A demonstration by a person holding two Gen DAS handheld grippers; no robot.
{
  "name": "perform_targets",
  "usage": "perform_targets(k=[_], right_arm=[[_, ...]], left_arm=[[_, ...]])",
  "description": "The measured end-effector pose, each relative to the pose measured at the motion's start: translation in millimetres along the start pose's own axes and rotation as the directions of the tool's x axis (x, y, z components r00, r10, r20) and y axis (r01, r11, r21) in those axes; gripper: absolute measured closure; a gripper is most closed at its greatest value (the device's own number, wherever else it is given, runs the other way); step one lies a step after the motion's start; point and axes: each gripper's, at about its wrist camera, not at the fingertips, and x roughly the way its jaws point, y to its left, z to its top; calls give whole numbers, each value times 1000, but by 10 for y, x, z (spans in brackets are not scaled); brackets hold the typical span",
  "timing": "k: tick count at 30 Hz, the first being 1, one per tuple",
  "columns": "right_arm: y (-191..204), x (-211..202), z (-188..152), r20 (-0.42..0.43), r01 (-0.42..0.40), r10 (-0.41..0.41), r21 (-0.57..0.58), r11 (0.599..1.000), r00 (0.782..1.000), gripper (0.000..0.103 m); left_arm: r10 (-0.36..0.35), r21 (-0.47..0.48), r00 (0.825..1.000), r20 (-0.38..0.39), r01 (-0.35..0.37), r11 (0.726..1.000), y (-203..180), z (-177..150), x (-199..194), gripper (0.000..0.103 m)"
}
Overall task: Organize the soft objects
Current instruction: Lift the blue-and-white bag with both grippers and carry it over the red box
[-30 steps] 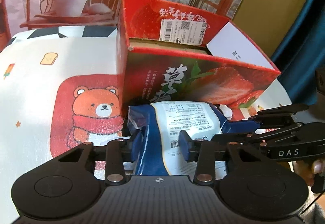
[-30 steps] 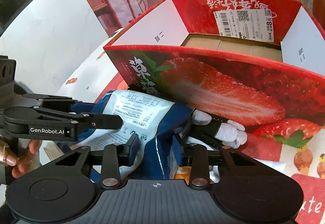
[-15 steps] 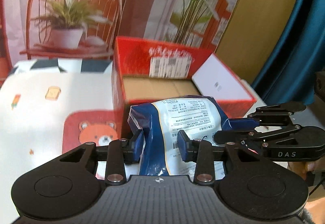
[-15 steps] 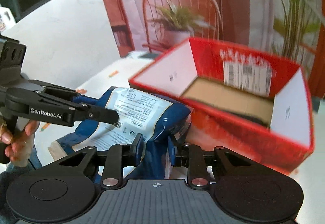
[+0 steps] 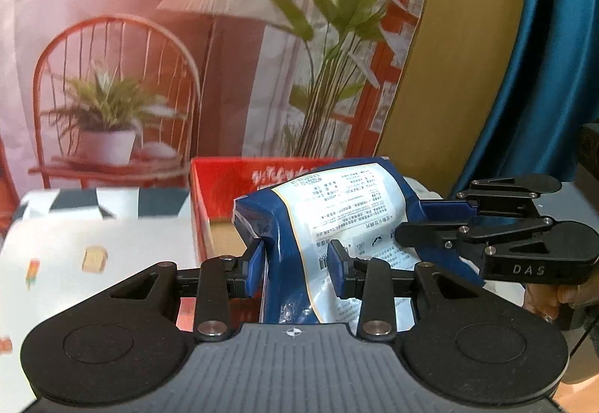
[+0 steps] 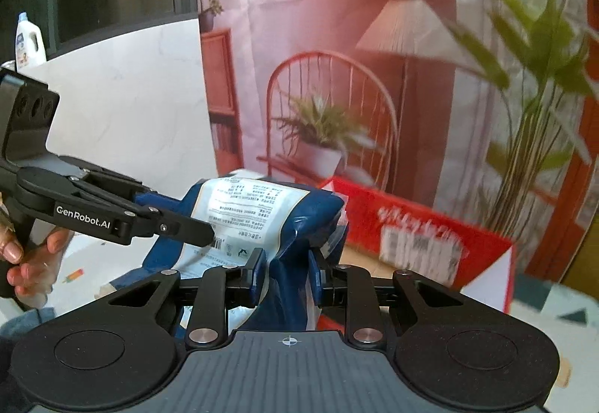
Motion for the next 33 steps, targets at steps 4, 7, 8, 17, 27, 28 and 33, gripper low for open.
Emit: perform_targets(k=[4, 7, 8, 17, 27, 28, 33], right_arm=[[-95, 58, 92, 4, 29, -29, -73, 997, 1000, 81], [-160, 135, 144, 26, 56, -53, -134, 989, 998, 81], [-189, 170, 157, 33, 66, -62, -155, 986, 998, 81], [-406, 510, 140, 86, 179, -161, -303, 936, 983, 82], [-538, 859, -129, 152, 310, -272, -364, 878, 950, 83], [-555, 886, -172, 135, 299, -268, -362, 883, 954, 83], [-572, 998, -356, 46, 238, -238, -367, 899, 970, 83]], left_arm=[[43, 40, 998, 54, -45, 998, -70, 157, 133, 64], [70, 63, 995, 68, -74, 995, -101, 259, 281, 64], [73, 63, 995, 69, -78, 995, -93, 301, 335, 64], [103, 83, 988, 116, -113, 990, -84, 586, 780, 65], [141, 101, 988, 55, -146, 984, -59, 556, 1244, 65], [139, 109, 990, 40, -142, 984, -46, 528, 1272, 65], [123, 108, 991, -59, -116, 987, 44, 407, 1374, 65]])
